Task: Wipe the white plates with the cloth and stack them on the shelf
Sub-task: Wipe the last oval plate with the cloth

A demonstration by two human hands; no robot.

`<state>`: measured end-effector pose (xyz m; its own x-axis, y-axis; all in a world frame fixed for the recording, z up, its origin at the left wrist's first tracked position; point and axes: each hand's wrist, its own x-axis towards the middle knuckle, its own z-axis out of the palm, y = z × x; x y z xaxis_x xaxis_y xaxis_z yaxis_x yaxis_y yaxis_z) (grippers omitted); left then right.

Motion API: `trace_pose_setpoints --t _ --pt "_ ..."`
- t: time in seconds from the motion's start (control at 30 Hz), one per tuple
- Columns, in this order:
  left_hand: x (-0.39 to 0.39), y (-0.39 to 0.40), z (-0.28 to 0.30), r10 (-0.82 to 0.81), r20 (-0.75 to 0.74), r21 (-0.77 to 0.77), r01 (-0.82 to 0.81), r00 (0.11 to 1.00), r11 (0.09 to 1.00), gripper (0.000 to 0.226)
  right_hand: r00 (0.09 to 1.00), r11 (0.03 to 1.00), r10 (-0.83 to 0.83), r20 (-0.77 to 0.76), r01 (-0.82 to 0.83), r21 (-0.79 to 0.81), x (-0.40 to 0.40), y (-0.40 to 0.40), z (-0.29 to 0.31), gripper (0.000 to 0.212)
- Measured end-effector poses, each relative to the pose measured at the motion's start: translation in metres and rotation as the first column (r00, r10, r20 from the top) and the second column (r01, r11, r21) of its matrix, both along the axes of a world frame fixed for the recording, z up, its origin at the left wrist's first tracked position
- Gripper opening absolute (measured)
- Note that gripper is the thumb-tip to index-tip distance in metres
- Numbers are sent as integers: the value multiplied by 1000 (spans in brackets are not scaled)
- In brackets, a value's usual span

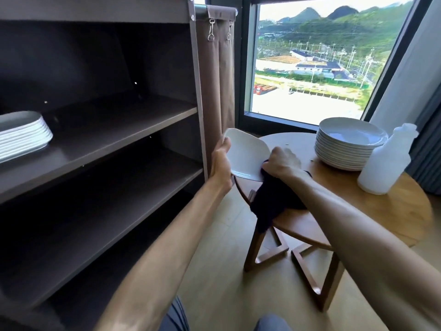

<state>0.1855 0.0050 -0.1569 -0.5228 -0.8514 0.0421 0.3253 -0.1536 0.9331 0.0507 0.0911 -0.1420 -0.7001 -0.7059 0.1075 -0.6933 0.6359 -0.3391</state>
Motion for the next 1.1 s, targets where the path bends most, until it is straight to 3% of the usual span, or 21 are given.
trace_pose_setpoints --t 0.1,0.23,0.33,0.43,0.53,0.67,0.83,0.9,1.0,1.1 --pt "-5 9 -4 -54 81 -65 59 995 996 54 997 992 -66 -49 60 -112 -6 -3 4 9" --pt "-19 12 -11 -94 122 -68 103 988 992 48 999 962 -42 27 47 -270 -5 -10 13 23" --pt "-29 21 -6 -88 158 -64 99 983 993 34 985 895 160 68 -115 -431 8 -12 24 28" --pt "-34 26 -3 -59 96 92 50 994 995 57 924 818 352 148 -227 -529 23 -9 39 33" --pt "-36 11 6 -117 45 236 103 992 966 82 863 856 415 288 -263 -445 26 -4 44 26" --pt "-37 -6 5 -67 34 303 54 997 952 97 899 926 347 266 -283 -252 26 -6 38 28" --pt "-23 0 8 -27 -53 185 37 998 982 52 959 986 138 249 -111 -121 15 -9 17 22" --pt "-21 1 11 -18 -40 89 22 999 996 52 973 998 20 229 -6 -62 8 -2 7 27" --pt "-20 6 11 -38 29 16 38 999 999 71 979 994 -93 183 103 -45 -3 6 0 19" --pt "-17 19 7 -65 76 -1 65 995 998 41 985 981 -131 115 145 -126 -12 1 9 13"
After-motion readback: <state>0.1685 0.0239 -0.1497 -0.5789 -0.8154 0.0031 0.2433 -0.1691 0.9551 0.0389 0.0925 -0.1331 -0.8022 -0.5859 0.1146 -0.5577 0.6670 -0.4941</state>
